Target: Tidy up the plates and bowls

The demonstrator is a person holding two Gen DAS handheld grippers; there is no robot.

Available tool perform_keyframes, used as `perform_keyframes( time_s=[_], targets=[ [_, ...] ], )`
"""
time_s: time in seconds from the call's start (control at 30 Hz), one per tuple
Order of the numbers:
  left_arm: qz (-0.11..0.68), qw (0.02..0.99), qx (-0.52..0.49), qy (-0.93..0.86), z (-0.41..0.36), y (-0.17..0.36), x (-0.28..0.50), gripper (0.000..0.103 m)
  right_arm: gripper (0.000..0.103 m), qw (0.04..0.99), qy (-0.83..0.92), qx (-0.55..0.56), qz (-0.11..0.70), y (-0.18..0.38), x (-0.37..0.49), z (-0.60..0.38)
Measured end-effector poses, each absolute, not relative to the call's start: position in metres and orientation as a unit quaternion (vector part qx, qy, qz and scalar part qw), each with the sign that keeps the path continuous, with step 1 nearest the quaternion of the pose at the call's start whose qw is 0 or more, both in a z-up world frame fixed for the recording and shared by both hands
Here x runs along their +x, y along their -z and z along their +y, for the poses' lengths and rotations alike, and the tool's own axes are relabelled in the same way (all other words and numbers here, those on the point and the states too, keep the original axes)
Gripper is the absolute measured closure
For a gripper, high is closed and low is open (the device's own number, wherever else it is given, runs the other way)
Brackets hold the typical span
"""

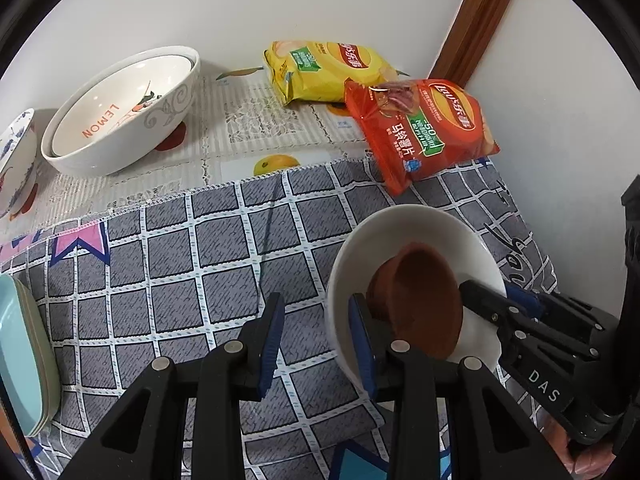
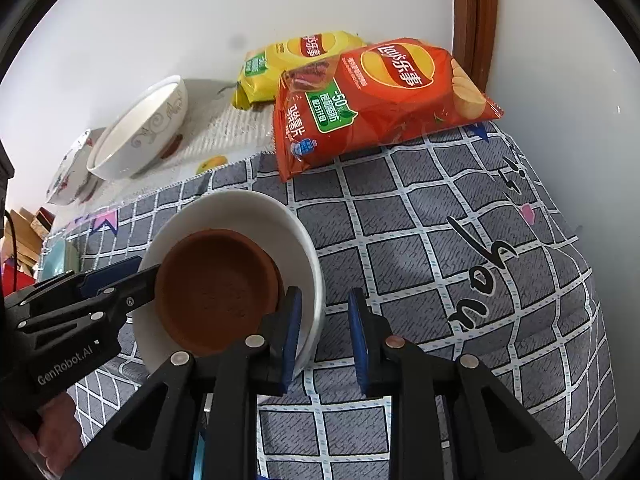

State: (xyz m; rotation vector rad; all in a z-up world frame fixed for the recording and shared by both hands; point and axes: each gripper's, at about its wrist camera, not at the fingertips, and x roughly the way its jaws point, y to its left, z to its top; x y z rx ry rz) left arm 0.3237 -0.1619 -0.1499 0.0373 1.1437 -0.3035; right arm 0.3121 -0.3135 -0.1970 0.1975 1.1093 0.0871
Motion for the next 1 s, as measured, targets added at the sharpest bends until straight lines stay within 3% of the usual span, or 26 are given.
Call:
perform_keyframes(
  time_s=[1.0],
  targets=[
    [0.547,0.826,0.028,0.135,-0.165,0.172,0.326,0.072,0.079,0.837,-0.025,0.094,0.539,0.206,0.326,-0.311]
  ],
)
